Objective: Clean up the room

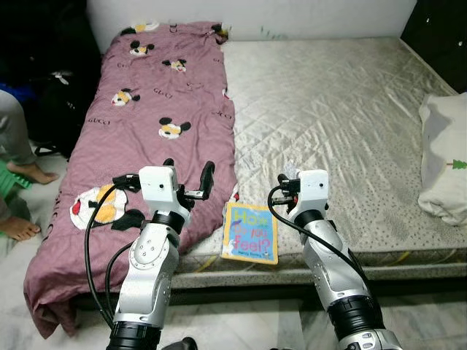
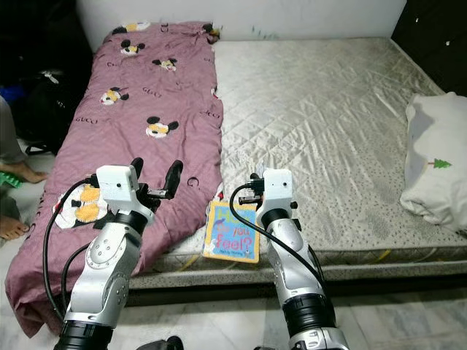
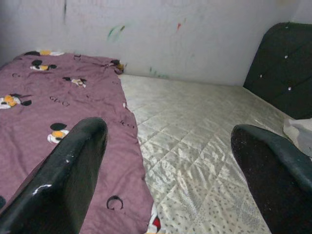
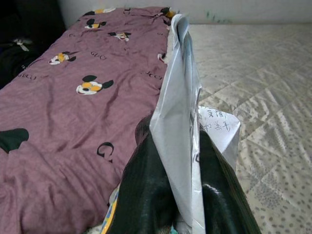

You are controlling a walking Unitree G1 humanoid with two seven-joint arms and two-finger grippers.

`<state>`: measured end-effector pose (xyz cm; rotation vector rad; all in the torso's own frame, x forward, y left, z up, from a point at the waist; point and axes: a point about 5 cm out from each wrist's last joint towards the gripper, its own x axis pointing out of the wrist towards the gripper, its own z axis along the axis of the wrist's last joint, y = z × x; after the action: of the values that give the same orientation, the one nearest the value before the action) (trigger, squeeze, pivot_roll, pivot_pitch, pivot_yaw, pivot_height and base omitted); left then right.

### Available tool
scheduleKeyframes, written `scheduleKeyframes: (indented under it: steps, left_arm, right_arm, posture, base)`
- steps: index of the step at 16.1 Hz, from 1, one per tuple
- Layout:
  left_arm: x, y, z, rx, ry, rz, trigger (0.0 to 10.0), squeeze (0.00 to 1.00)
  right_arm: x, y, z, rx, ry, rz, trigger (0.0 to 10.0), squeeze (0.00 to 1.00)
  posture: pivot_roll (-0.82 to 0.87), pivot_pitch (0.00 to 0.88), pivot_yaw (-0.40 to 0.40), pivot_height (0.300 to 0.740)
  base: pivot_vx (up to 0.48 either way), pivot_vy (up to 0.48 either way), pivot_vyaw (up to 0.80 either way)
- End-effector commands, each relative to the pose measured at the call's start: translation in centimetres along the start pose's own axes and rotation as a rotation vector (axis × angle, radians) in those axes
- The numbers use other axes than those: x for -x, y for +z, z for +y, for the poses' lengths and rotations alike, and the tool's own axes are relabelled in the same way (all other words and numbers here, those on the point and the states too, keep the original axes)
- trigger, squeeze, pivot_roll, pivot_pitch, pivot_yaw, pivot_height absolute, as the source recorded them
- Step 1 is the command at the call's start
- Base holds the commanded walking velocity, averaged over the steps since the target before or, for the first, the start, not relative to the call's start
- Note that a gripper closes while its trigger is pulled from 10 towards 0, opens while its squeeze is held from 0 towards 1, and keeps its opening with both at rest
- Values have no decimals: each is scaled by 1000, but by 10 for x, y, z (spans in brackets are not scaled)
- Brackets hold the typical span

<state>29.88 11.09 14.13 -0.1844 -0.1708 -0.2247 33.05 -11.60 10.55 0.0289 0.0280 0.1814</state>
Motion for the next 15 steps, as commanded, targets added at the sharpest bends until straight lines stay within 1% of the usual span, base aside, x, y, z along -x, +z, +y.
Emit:
scheduleKeyframes:
  steps: [1,13,15]
  left_arm:
    - [0,3,-2,-3,-20,-14,10000,0]
    - [-1,0,-3,-11,-15,-5,10000,0]
    - [-1,0,-3,-1,-6,-1,10000,0]
  right_arm:
    - [-1,0,0,-11,-3,-4,10000,0]
    - [-3,1,-2,-13,-12,-4,10000,0]
    - [-3,1,-2,-13,-12,-4,10000,0]
  posture:
    - [-26,115,10,740]
    - [-32,121,6,740]
    - [-32,122,5,740]
  base:
    - [322,0,0]
    - [346,0,0]
    - [313,0,0]
